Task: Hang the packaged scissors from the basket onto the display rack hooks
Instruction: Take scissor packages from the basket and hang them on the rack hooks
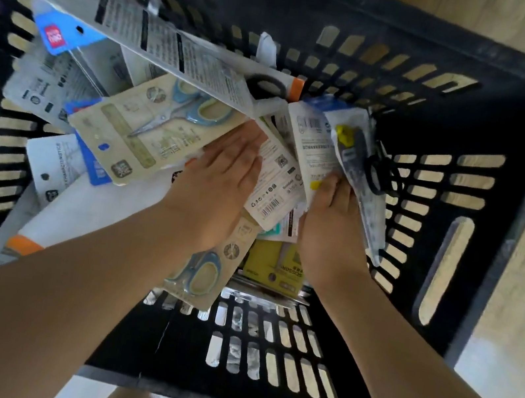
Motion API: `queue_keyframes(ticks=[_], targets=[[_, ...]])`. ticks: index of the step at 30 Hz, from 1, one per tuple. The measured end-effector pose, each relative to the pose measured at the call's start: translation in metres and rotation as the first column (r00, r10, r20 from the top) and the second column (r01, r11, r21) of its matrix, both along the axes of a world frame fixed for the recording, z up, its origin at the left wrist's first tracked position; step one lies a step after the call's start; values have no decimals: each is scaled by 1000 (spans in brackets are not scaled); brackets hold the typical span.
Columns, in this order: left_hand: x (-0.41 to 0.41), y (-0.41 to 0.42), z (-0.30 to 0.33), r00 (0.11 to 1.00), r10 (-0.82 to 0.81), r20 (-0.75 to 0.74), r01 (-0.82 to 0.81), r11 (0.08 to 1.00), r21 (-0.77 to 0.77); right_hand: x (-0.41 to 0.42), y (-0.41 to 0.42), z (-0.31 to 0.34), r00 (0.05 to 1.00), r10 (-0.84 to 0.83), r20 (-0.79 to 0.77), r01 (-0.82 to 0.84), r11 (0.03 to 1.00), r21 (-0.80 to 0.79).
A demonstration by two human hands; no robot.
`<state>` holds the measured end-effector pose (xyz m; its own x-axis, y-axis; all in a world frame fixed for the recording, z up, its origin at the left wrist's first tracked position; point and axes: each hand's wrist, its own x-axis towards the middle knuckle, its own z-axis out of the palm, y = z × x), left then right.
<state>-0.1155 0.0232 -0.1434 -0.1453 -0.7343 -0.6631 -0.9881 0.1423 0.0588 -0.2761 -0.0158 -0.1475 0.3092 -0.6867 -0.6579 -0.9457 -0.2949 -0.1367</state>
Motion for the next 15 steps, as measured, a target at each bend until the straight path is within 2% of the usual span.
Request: queue_keyframes(ticks=[2, 4, 6, 8, 9, 11, 13, 15], targets=[[-2, 2, 9, 987, 135, -88, -134, 991, 20, -3, -1, 8, 1000, 25, -2, -25, 1000, 4], [-4, 5, 19, 919, 324, -224, -332, 943, -2, -5, 1, 16, 998, 17, 68, -18, 1000, 9], [-8, 10, 30, 780, 516, -353, -557, 830, -18, -4, 5, 26, 984, -47, 172, 38, 998, 59], [-12, 15, 40, 595, 675, -437, -737, 675, 40, 0, 13, 44, 943, -226, 245, 183, 965, 187], [-14, 17, 44, 491, 736, -466, -800, 593, 92, 3, 18, 53, 887, -367, 281, 293, 917, 273], [-15, 21, 53, 261, 829, -495, -879, 416, 233, 3, 22, 73, 709, -630, 317, 491, 763, 420], [-15, 23, 64, 26, 883, -468, -885, 238, 400, -1, 19, 93, 544, -776, 318, 579, 622, 527], [-12, 23, 78, -104, 910, -402, -840, 137, 526, -7, 13, 114, 342, -905, 252, 599, 417, 684]])
